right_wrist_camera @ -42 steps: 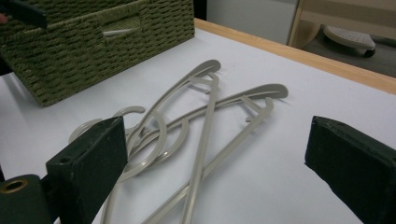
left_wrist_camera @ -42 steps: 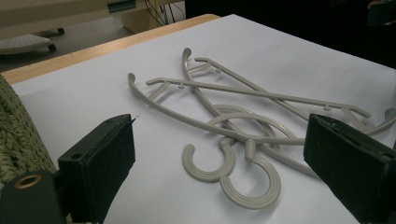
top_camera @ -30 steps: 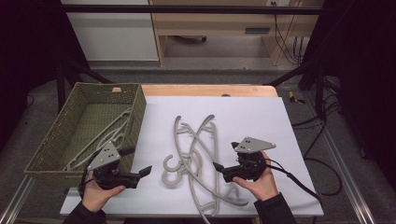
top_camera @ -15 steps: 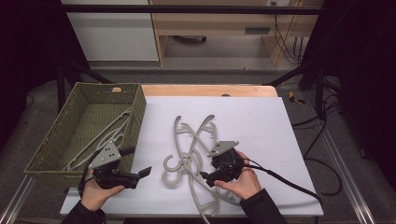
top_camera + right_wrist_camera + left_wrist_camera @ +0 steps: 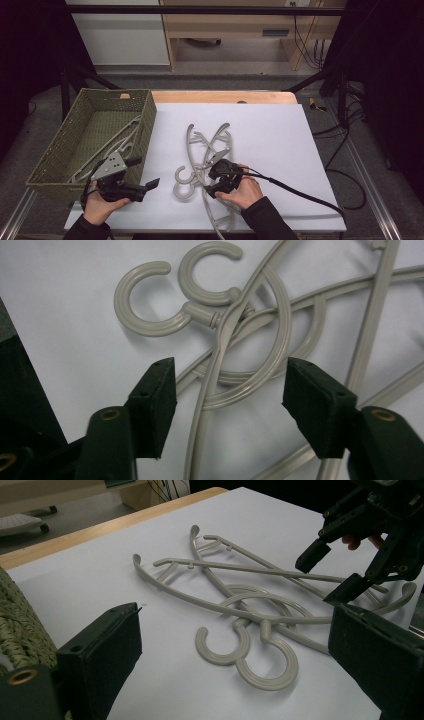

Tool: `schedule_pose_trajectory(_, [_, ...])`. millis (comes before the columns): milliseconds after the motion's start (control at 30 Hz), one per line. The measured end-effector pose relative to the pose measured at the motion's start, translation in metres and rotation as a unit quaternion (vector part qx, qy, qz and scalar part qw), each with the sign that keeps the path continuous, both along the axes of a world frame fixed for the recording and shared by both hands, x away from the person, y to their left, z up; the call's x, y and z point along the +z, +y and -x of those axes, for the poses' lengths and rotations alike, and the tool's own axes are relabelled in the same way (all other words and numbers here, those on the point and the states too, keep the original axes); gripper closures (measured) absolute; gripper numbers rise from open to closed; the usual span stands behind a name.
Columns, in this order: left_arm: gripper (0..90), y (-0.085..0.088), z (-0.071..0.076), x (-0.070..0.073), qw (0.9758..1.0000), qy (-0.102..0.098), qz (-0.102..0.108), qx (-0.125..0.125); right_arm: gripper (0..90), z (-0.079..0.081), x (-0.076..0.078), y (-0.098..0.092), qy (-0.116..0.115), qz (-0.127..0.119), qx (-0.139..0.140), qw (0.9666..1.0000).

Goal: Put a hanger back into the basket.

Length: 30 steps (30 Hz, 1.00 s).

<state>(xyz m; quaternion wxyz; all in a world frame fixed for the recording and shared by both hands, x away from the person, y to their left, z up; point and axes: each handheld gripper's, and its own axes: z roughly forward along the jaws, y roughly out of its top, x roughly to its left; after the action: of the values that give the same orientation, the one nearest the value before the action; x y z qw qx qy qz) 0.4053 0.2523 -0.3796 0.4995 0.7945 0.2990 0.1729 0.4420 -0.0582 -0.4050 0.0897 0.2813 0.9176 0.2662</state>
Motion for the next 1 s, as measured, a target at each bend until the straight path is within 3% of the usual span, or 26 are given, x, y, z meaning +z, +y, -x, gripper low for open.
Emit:
schedule_pose_trajectory(467, [6.8, 0.006, 0.000, 0.003, 1.0000, -0.002, 0.001, 0.002, 59.7, -0.009, -0.021, 0.019, 0.055, 0.035, 0.007, 0.9979])
schedule_pose_trajectory(733, [6.9, 0.004, -0.001, 0.002, 1.0000, 0.000, -0.002, 0.001, 68.5, -0.011, -0.030, 0.023, 0.070, 0.033, 0.009, 0.9970])
schedule_pose_trajectory(1000, [7.0, 0.003, -0.001, 0.001, 1.0000, 0.002, -0.004, -0.001, 72.3, -0.014, -0.034, 0.024, 0.067, 0.035, 0.002, 0.9971])
